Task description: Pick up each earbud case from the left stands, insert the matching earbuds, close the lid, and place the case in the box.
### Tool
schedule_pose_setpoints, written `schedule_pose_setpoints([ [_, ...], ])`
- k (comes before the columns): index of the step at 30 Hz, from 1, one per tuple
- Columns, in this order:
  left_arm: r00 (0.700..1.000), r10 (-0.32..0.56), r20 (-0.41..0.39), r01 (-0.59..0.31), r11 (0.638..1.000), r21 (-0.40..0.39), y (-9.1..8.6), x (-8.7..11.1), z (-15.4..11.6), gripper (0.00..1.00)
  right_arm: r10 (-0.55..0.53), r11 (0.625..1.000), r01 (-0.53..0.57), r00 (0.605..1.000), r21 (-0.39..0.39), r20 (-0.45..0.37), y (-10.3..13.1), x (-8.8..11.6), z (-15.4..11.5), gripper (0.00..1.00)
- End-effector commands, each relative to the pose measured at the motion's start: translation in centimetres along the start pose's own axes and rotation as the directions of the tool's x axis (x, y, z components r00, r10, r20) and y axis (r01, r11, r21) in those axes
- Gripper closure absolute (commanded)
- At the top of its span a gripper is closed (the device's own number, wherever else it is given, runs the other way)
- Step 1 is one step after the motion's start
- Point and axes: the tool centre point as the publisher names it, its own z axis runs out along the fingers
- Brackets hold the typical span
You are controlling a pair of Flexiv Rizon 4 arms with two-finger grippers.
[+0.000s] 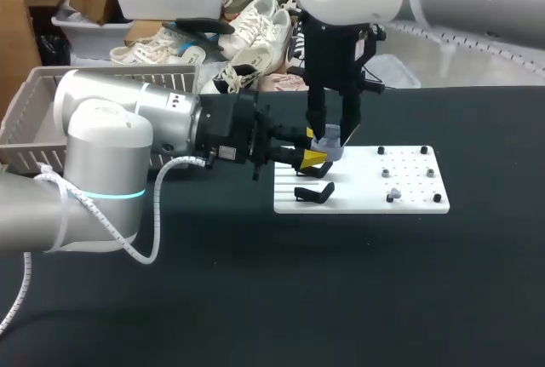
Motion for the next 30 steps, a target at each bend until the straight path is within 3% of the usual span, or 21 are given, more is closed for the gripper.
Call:
schedule_pose_setpoints([
  [1,1.000,0.000,-0.001,0.000,1.000,0.001,0.0,0.0,0.0,1.00,0.017,0.997,-0.017,1.000,-0.076,0.006,-3.4,1.4,-1.7,0.63],
  [6,1.000,0.000,-0.001,0.000,1.000,0.001,0.0,0.0,0.0,1.00,-0.007,0.989,0.009,1.000,-0.147,0.010,-6.0,1.9,-2.4,0.66],
  [11,1.000,0.000,-0.001,0.000,1.000,0.001,0.0,0.0,0.0,1.00,-0.138,0.960,0.152,0.988,-0.235,0.075,-8.2,2.0,-1.8,0.64],
  [13,1.000,0.000,-0.001,0.000,1.000,0.001,0.0,0.0,0.0,1.00,-0.203,0.937,0.235,0.968,-0.260,0.146,-9.0,2.1,-1.1,0.64],
  [17,1.000,0.000,-0.001,0.000,1.000,0.001,0.0,0.0,0.0,1.00,-0.222,0.919,0.284,0.946,-0.272,0.237,-9.9,1.5,0.2,0.62],
  [23,1.000,0.000,-0.001,0.000,1.000,0.001,0.0,0.0,0.0,1.00,-0.184,0.920,0.281,0.926,-0.274,0.331,-11.2,0.0,2.5,0.57],
  [30,1.000,0.000,-0.001,0.000,1.000,0.001,0.0,0.0,0.0,1.00,-0.138,0.929,0.222,0.950,-0.296,0.279,-11.0,-1.4,5.7,0.57],
])
